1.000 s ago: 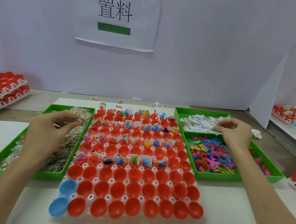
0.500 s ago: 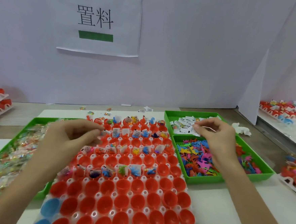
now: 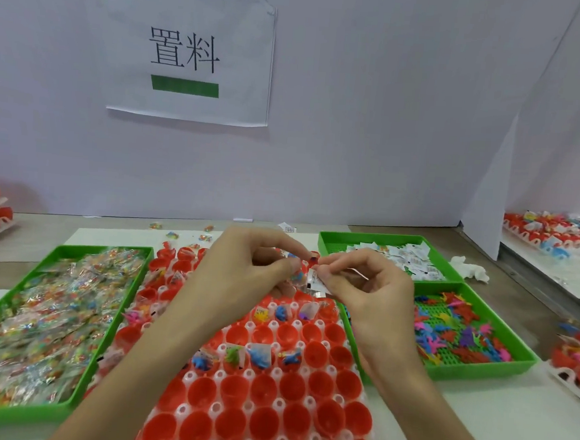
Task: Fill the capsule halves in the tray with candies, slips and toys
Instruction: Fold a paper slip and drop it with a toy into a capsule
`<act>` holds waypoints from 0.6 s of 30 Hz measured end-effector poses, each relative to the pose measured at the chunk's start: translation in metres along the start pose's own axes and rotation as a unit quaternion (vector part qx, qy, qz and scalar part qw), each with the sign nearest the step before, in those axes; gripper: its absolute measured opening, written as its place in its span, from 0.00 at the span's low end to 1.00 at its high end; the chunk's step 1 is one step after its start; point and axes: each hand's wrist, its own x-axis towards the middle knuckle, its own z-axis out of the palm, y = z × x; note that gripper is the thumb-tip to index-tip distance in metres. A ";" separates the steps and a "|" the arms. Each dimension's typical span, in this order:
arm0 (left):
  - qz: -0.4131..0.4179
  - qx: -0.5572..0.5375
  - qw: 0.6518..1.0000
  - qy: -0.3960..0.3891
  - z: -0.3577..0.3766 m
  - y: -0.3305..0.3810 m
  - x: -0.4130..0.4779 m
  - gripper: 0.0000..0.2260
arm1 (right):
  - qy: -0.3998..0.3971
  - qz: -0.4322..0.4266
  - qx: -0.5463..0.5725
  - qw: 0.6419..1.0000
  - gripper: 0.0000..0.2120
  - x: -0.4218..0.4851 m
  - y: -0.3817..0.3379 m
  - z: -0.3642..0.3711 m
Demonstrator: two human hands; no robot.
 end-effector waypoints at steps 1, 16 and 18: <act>-0.003 0.004 1.000 0.001 -0.001 -0.002 0.000 0.09 | 0.007 -0.005 -0.004 1.000 0.12 -0.001 -0.001 0.001; -0.086 -0.120 0.984 -0.101 0.008 -0.011 0.000 0.10 | 0.027 -0.063 -0.017 0.997 0.12 -0.004 -0.001 -0.002; -0.081 -0.127 0.985 -0.086 0.008 -0.013 0.000 0.04 | 0.029 -0.070 -0.014 0.997 0.12 -0.004 -0.001 -0.002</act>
